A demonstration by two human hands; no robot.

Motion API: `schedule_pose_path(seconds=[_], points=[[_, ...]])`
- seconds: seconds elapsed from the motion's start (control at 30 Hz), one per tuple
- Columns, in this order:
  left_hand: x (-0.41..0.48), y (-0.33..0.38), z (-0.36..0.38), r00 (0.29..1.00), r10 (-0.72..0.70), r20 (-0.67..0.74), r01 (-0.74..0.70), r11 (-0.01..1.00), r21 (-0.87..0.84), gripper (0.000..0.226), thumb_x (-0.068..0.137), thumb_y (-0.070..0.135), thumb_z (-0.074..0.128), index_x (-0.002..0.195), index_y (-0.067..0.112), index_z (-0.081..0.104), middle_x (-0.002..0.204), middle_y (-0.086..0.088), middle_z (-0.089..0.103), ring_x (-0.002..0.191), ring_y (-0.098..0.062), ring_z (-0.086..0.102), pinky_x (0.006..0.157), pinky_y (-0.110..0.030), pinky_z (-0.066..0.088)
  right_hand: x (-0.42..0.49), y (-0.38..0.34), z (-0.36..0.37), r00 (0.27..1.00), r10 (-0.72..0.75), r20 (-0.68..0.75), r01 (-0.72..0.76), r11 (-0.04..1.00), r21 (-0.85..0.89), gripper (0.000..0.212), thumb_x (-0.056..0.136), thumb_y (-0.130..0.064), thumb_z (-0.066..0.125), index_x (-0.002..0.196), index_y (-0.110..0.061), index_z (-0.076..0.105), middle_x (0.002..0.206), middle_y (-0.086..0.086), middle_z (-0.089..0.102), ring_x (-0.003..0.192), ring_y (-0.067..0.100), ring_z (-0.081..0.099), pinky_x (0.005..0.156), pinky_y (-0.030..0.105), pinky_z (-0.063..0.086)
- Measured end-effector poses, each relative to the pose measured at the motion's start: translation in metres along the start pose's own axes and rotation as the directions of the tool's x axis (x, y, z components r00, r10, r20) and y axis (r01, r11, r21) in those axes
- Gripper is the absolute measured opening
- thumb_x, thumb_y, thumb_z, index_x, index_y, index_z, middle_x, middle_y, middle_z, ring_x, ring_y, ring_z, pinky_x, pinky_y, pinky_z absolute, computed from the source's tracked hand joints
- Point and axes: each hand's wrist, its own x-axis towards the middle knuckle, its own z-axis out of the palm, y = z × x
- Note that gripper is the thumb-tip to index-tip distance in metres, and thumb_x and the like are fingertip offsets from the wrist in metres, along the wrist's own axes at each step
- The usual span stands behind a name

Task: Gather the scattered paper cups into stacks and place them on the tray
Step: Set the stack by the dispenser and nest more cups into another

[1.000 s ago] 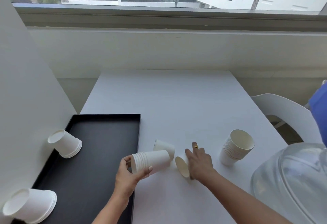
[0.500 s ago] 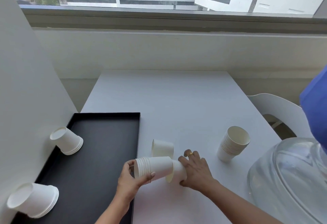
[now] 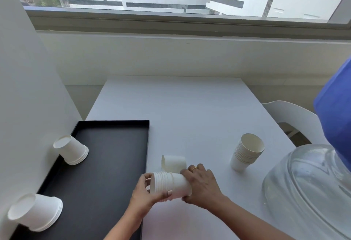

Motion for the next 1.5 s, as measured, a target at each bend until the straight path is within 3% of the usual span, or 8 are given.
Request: schedule_pose_path(seconds=[0.3,0.4,0.53,0.67,0.8,0.97,1.13,1.5], points=[[-0.006,-0.008,0.001,1.0,0.002,0.012,-0.002,1.0,-0.008,0.097,0.022,0.04,0.085,0.108,0.024,0.044,0.116,-0.005,0.055,0.102,-0.021,0.058,0.064,-0.024,0.056,-0.002,-0.011,-0.001,0.999,-0.054,0.004,0.054,0.999,0.0,0.061,0.072,-0.042,0.068,0.123,-0.021,0.045,0.124,0.002,0.048,0.115,0.024,0.038,0.077,0.032,0.025],[-0.006,-0.008,0.003,1.0,0.022,-0.02,-0.022,1.0,-0.006,0.103,0.025,0.041,0.085,0.116,0.023,0.041,0.116,-0.003,0.054,0.104,-0.02,0.057,0.075,-0.031,0.056,-0.002,-0.013,0.0,0.998,-0.065,-0.01,0.065,0.998,0.016,0.061,0.072,-0.043,0.068,0.123,-0.02,0.045,0.124,0.002,0.048,0.114,0.024,0.038,0.078,0.032,0.028],[-0.009,-0.001,0.006,0.985,0.096,-0.147,-0.097,0.995,-0.003,0.083,0.044,0.027,0.091,0.112,0.026,0.042,0.106,0.007,0.055,0.098,-0.015,0.055,0.079,-0.031,0.049,0.005,-0.008,0.008,0.98,-0.126,-0.154,0.13,0.991,0.017,0.077,0.062,-0.039,0.078,0.127,-0.021,0.042,0.127,0.002,0.051,0.115,0.027,0.049,0.08,0.036,0.041],[-0.009,0.002,0.002,0.968,0.119,-0.223,-0.131,0.99,-0.041,0.072,0.057,0.01,0.087,0.109,0.025,0.041,0.1,0.013,0.052,0.09,-0.009,0.054,0.07,-0.022,0.043,0.016,-0.002,0.004,0.994,-0.111,-0.021,0.112,0.99,0.081,0.093,0.077,-0.034,0.07,0.148,-0.018,0.012,0.156,-0.001,0.016,0.143,0.02,0.013,0.109,0.038,0.026],[-0.008,0.0,-0.006,0.962,0.118,-0.247,-0.136,0.989,-0.058,0.072,0.058,0.008,0.087,0.111,0.024,0.04,0.099,0.009,0.052,0.089,-0.012,0.053,0.067,-0.02,0.041,0.026,0.005,0.004,0.993,-0.083,0.078,0.078,0.995,0.07,0.098,0.083,-0.036,0.066,0.149,-0.019,-0.003,0.159,-0.005,-0.001,0.146,0.015,-0.003,0.116,0.043,0.013],[-0.008,-0.001,-0.01,0.961,0.095,-0.258,-0.123,0.988,-0.093,0.077,0.051,0.013,0.088,0.112,0.023,0.041,0.101,0.006,0.054,0.09,-0.013,0.054,0.068,-0.021,0.041,0.039,0.006,0.01,0.994,-0.071,0.086,0.068,0.997,0.033,0.087,0.087,-0.034,0.06,0.149,-0.017,0.002,0.159,-0.003,0.005,0.146,0.019,0.001,0.114,0.045,0.018],[-0.007,0.003,-0.012,0.957,0.098,-0.273,-0.131,0.986,-0.107,0.073,0.056,0.005,0.087,0.111,0.022,0.041,0.1,0.004,0.054,0.087,-0.01,0.054,0.066,-0.018,0.041,0.05,0.005,0.013,0.999,-0.03,0.034,0.032,0.999,-0.044,0.061,0.09,-0.02,0.052,0.143,-0.012,0.023,0.144,0.006,0.037,0.13,0.026,0.03,0.092,0.039,0.034],[-0.005,0.014,-0.012,0.955,0.126,-0.269,-0.163,0.98,-0.117,0.07,0.061,0.001,0.083,0.113,0.02,0.041,0.103,0.004,0.053,0.087,-0.001,0.053,0.065,-0.014,0.041,0.052,0.024,0.012,0.993,0.11,0.05,-0.107,0.992,-0.063,0.048,0.076,-0.006,0.054,0.122,-0.013,0.041,0.129,0.002,0.041,0.118,0.025,0.036,0.076,0.032,0.029]])
